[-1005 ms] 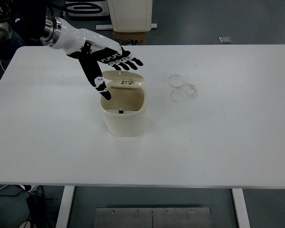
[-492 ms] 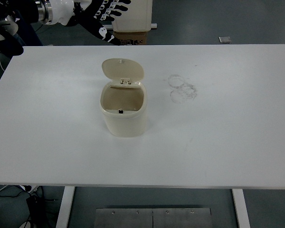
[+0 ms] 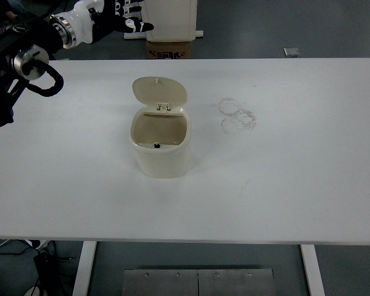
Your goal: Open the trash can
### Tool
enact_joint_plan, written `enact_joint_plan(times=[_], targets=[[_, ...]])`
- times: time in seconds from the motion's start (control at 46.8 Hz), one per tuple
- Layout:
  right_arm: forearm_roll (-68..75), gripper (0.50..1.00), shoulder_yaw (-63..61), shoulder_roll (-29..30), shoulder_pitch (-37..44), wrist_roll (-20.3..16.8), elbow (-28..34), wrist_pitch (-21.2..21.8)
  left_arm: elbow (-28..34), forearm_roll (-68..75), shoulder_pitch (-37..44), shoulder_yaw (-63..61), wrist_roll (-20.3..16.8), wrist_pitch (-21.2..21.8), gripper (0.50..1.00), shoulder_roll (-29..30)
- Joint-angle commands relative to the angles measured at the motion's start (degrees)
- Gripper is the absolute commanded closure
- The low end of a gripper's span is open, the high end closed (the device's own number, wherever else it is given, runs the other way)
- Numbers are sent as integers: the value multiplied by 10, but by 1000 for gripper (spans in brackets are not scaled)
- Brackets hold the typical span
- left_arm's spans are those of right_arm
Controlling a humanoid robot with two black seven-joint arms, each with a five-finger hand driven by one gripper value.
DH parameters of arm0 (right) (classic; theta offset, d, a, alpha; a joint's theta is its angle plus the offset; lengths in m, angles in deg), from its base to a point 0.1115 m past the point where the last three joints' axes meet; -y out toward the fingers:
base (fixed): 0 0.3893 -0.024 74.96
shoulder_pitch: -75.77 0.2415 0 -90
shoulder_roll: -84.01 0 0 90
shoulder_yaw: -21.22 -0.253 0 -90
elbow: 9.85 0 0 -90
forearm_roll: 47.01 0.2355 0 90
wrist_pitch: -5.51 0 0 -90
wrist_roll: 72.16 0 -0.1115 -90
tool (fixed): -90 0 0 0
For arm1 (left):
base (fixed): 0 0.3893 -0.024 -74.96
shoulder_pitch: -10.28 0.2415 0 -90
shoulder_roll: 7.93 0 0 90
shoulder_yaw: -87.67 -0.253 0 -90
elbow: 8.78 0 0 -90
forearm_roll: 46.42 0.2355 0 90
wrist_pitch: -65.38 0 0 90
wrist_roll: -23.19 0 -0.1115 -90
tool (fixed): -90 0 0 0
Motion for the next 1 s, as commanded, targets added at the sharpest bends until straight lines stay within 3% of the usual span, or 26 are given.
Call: enact_joint_plan(times=[0.0, 0.278, 0.577, 0.983], targets=[[0, 509, 0, 0, 0, 0, 0, 0, 40, -4, 17, 19, -19, 0, 500, -24], [0, 509, 0, 0, 0, 0, 0, 0, 77, -72, 73, 36, -44, -6, 500, -53], [0, 509, 0, 0, 0, 0, 0, 0, 80, -119, 124, 42, -163, -4, 500, -53], [0, 509, 0, 0, 0, 0, 0, 0, 104, -163, 194, 75, -177, -8, 500, -75]])
